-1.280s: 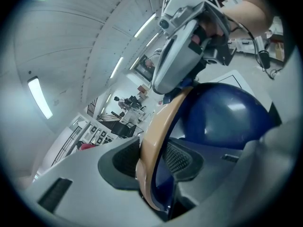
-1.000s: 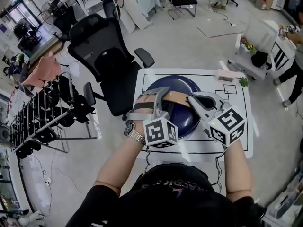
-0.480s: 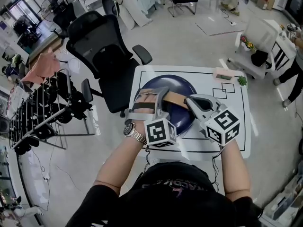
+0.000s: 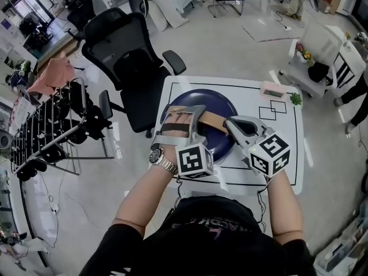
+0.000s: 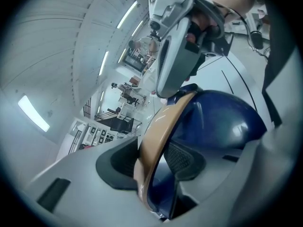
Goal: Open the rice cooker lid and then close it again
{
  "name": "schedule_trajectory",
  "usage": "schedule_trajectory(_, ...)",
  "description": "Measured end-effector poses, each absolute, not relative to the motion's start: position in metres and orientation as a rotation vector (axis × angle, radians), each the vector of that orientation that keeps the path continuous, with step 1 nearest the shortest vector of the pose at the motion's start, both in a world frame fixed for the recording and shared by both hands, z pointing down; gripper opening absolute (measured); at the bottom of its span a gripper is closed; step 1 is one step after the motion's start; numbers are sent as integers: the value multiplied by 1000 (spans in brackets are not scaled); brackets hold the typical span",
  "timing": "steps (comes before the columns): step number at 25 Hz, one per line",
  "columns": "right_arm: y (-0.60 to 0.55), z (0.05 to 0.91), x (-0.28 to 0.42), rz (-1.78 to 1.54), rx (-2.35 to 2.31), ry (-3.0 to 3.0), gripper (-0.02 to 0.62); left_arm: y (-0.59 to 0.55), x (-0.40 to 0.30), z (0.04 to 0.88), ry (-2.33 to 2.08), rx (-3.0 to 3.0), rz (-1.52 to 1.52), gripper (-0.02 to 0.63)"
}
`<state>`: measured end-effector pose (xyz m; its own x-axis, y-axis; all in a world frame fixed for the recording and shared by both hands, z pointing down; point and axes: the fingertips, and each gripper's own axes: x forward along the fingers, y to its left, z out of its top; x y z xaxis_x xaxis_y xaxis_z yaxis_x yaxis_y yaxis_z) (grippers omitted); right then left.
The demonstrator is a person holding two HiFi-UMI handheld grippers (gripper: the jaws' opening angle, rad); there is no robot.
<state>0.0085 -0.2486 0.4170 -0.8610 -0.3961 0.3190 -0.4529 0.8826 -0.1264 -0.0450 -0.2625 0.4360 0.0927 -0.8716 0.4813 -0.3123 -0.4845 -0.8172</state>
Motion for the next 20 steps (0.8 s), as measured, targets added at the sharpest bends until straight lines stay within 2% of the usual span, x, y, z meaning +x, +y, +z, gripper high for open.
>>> schedule_trajectory(20,-249,417,10,435,589,-2832,2,-262,-47,436,1200,-1778,-1428,167)
